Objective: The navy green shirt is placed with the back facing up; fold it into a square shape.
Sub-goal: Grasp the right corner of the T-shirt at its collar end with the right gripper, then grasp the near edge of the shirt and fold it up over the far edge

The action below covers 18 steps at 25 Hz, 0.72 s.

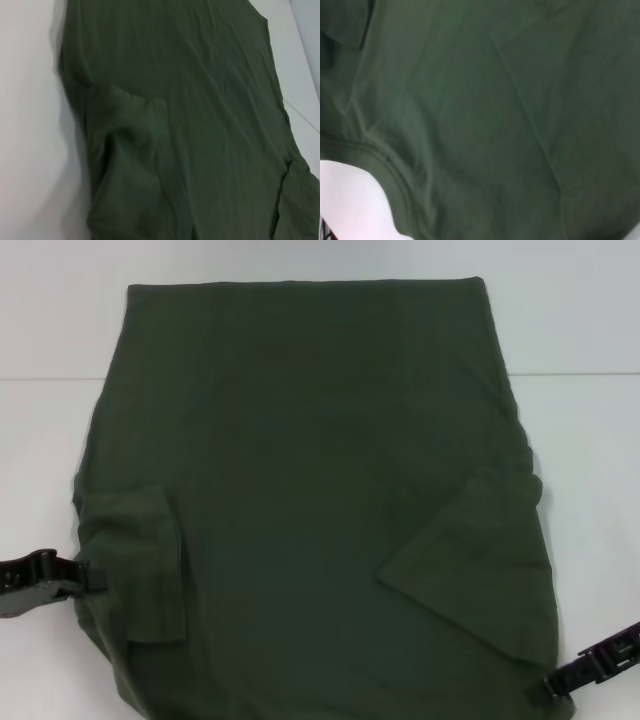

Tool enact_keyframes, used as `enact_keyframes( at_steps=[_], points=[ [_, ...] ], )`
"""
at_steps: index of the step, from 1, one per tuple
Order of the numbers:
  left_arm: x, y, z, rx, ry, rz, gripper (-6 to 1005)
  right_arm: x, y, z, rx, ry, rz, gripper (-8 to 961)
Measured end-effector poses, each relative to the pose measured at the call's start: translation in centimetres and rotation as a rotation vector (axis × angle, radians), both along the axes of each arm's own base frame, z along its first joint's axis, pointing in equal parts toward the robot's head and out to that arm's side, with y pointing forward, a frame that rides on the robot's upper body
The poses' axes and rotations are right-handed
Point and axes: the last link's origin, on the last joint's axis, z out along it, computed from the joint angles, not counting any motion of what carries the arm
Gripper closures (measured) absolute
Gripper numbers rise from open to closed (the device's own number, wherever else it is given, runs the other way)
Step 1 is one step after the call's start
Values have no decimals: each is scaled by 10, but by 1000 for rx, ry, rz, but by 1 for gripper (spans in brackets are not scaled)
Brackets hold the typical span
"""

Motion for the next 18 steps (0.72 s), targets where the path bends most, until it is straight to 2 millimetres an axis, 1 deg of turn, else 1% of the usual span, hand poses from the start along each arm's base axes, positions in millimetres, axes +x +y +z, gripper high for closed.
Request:
enact_keyframes(
  at_steps=[7,17,18],
  points=[
    [1,1,-1,-1,-2,-1,993,-9,2,-2,1,42,2,335],
    [1,1,-1,-2,-2,-1,994,-4,-1,-1,-2,42,-27,379],
    [1,1,-1,-2,-3,-1,994,-4,-1,-1,-1,41,-27,461]
  ],
)
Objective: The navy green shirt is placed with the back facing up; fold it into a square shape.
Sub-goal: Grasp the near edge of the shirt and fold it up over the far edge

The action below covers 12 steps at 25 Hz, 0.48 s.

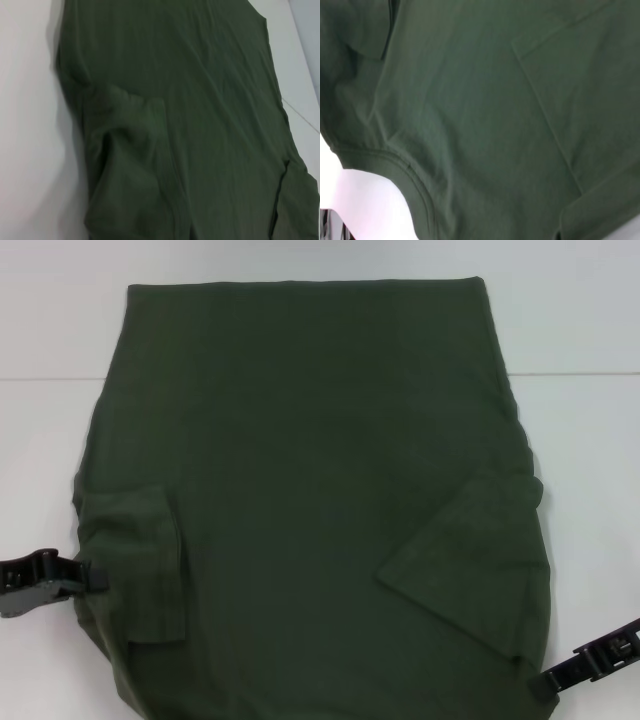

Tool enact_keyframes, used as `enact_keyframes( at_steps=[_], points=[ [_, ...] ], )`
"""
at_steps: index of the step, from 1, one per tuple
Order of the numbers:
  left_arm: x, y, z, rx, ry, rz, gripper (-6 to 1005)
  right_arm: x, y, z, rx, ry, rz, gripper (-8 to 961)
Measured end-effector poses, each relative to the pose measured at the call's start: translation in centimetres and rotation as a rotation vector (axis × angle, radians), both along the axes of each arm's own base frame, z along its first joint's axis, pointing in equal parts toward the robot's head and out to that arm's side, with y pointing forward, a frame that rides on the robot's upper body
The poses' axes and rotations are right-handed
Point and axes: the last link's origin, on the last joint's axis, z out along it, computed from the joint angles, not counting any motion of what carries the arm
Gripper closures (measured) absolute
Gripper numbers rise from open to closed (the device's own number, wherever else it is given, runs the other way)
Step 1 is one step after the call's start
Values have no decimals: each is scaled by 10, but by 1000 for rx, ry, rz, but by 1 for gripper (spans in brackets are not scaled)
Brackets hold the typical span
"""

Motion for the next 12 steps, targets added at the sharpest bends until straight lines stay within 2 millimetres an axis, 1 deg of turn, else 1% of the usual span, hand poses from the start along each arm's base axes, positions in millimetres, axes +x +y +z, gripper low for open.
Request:
enact_keyframes(
  at_steps=[2,7,11,12],
  points=[
    [0,0,0,-1,0,-1,994,0,0,0,0,0,-1,625],
    [0,-2,-1,-5,-2,-5,994,1,0,1,2,-1,-1,861],
    [-1,-3,-1,-7,-4,-6,994,2,-2,0,-6,3,-3,924],
    [-1,-3,-1,-9,-4,-8,994,2,-2,0,-6,3,-3,924]
  ],
)
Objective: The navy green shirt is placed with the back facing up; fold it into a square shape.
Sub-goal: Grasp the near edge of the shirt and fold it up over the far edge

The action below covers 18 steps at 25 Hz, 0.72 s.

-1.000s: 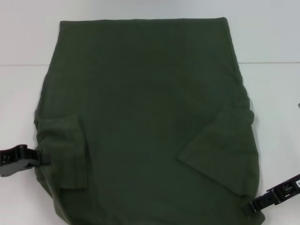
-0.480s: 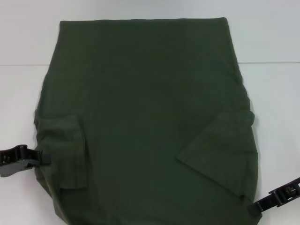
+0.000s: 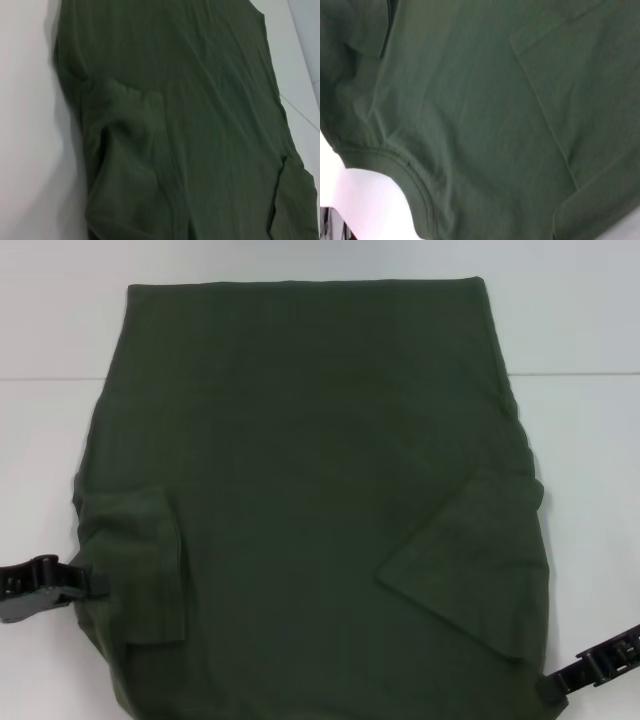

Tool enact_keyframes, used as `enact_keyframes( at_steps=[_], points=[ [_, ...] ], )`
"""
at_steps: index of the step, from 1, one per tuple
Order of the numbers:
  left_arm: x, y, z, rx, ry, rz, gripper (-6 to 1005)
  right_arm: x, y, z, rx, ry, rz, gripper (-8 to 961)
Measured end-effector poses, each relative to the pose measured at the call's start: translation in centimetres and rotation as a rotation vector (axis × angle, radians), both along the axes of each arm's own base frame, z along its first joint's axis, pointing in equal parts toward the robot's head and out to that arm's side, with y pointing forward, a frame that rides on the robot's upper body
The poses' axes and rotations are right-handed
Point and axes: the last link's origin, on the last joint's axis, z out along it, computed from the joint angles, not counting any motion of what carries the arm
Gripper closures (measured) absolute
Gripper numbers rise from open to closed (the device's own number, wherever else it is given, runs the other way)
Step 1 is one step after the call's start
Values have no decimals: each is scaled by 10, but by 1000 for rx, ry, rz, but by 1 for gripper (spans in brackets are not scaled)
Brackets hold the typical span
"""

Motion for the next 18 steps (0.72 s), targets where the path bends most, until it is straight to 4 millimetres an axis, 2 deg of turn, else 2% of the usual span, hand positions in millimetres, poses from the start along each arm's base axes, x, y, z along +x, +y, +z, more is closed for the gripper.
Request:
enact_keyframes(
  at_steps=[4,11,18],
  points=[
    [5,-7,-1,-43,-14,-46,994,3,-4,7,-18,-1,-5,925],
    [2,-33,9,-135,7,-75,994,14,-14,25,-40,2,-22,926],
    [-5,-60,15,-177,21,-58,993,20,-28,24,-80,21,-27,928]
  ],
)
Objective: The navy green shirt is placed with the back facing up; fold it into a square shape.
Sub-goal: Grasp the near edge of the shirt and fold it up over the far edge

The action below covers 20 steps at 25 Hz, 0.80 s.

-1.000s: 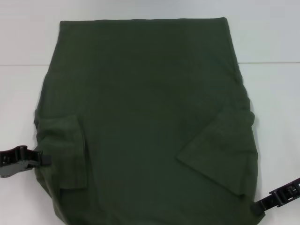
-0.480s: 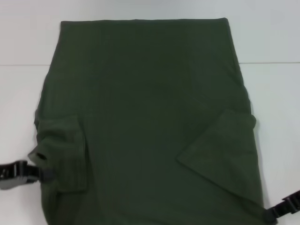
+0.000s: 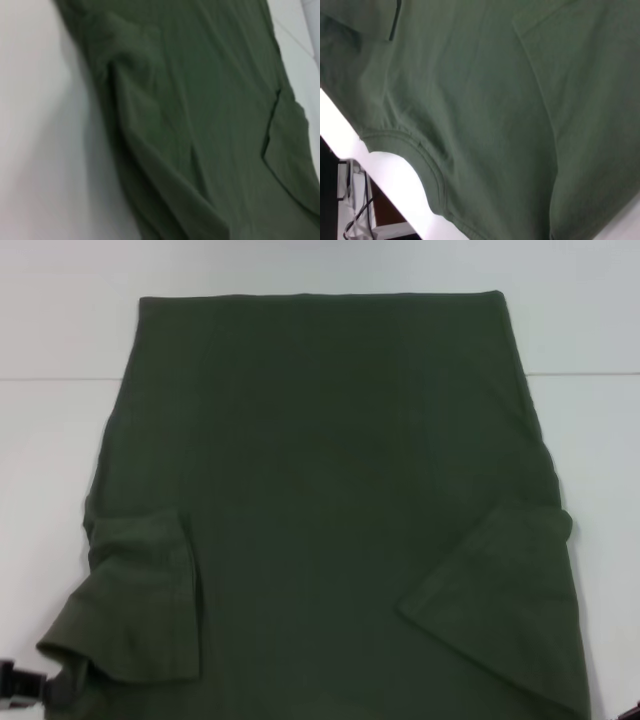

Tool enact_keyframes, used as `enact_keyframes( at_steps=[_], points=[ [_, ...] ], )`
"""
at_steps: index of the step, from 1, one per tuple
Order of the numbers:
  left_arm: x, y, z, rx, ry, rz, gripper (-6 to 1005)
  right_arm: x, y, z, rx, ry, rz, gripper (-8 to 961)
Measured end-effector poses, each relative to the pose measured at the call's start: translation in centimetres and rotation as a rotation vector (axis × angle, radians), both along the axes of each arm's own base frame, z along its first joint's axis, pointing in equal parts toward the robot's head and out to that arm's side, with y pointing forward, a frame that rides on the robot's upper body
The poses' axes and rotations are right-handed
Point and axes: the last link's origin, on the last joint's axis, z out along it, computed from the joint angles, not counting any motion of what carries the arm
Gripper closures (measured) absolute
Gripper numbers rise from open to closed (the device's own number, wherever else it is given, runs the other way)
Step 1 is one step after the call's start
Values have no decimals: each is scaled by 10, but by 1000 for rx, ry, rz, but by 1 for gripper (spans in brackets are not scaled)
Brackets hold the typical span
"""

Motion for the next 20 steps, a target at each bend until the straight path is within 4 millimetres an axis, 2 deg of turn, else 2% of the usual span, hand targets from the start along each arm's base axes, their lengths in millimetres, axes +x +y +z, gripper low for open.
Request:
enact_keyframes(
  at_steps=[5,8,12,13,15,20],
  points=[
    [0,-10,1,-21,-6,-5,993,1,-5,0,-1,31,0,929],
    [6,-2,-1,-20,-31,-40,994,-4,1,4,40,83,12,929],
    [23,25,1,3,-89,-93,994,-21,16,14,130,199,41,929],
    [27,33,2,14,-100,-98,994,-31,26,21,186,263,52,929],
    [36,51,7,46,-114,-93,994,-35,32,25,220,288,53,929],
    [56,100,15,114,-105,-68,993,-41,67,40,468,345,-16,929]
  ],
)
